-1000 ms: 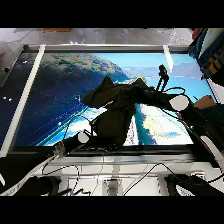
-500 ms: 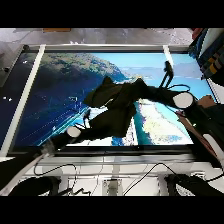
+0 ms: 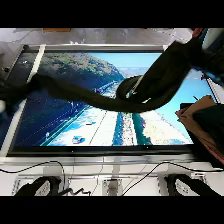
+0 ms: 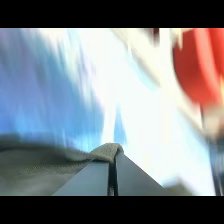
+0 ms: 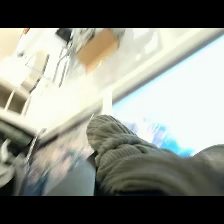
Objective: Fold the clothes and pants, and hang the long-sleeved shirts on hangers.
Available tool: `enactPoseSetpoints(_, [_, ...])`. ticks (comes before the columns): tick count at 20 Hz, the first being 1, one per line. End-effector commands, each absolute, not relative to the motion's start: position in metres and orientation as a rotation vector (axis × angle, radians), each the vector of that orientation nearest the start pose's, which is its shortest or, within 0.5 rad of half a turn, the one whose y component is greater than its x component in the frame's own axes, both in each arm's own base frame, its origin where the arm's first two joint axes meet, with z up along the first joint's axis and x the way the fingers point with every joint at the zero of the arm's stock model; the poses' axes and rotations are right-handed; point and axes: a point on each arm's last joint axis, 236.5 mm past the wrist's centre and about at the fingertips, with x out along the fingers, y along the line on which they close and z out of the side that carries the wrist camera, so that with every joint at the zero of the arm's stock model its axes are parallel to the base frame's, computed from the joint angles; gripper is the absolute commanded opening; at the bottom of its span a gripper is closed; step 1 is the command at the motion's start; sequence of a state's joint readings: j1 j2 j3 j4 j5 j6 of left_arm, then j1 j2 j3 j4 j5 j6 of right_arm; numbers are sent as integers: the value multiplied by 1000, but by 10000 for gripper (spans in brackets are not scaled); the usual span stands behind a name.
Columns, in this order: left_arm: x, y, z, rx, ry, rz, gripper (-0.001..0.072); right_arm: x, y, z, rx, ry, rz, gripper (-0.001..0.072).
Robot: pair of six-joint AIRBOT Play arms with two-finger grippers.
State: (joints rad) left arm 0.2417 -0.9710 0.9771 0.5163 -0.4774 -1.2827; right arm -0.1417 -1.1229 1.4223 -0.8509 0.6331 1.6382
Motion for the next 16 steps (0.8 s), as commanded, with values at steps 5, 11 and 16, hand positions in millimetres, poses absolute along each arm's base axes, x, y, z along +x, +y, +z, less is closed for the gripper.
enactPoseSetpoints(5, [410, 168, 251, -296, 355, 243, 3, 416, -60, 253, 446, 673, -57, 37])
enactPoseSetpoints(11, [364, 194, 118, -181, 816, 323, 3, 343, -53, 159, 379, 1157, -56, 38])
enactPoseSetpoints(16, [326, 203, 54, -110, 1011, 363, 4, 319, -42, 93, 441, 1297, -54, 37])
